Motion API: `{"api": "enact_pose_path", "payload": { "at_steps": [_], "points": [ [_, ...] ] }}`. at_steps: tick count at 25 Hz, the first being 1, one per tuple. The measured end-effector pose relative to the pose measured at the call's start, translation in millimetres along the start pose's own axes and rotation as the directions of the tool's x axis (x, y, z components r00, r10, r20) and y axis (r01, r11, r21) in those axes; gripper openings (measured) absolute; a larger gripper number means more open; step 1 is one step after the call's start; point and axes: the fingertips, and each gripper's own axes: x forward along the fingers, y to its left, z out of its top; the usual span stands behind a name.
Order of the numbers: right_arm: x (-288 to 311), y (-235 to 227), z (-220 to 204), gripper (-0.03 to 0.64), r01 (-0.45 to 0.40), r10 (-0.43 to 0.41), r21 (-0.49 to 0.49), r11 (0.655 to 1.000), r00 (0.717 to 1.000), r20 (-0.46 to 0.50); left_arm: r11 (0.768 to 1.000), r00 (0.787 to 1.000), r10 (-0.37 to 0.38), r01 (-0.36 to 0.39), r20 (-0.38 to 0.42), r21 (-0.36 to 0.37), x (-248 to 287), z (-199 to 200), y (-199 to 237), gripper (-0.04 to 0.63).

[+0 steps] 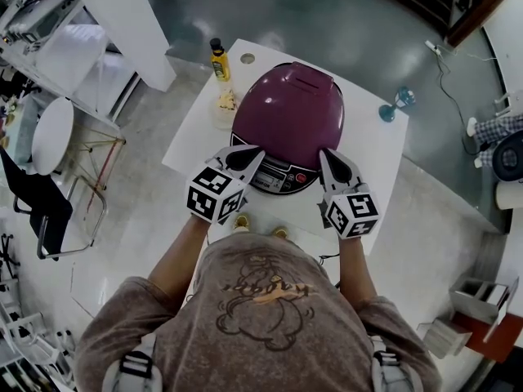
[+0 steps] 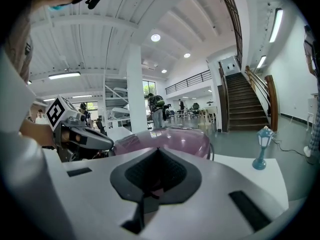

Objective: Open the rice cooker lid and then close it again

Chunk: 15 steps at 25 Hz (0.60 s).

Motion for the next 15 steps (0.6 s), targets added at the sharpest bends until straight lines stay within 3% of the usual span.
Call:
{"api": "enact_pose_path", "payload": {
  "at_steps": [8, 15],
  "points": [
    [-4.6, -1.7, 39.3, 0.003, -0.025, 0.026, -0.003, 1.0, 0.995, 0.102, 1.0, 1.0, -0.016, 0.016, 0.001, 0.011, -2.7, -4.5, -3.7, 0.02],
    [-5.1, -8.1, 64.8, 0.003, -0.036, 0.035, 0.005, 0.999, 0.994, 0.105, 0.998, 0.998, -0.054, 0.054, 0.014, -0.014, 0.6, 6.2, -4.5, 0.02]
  ]
}}
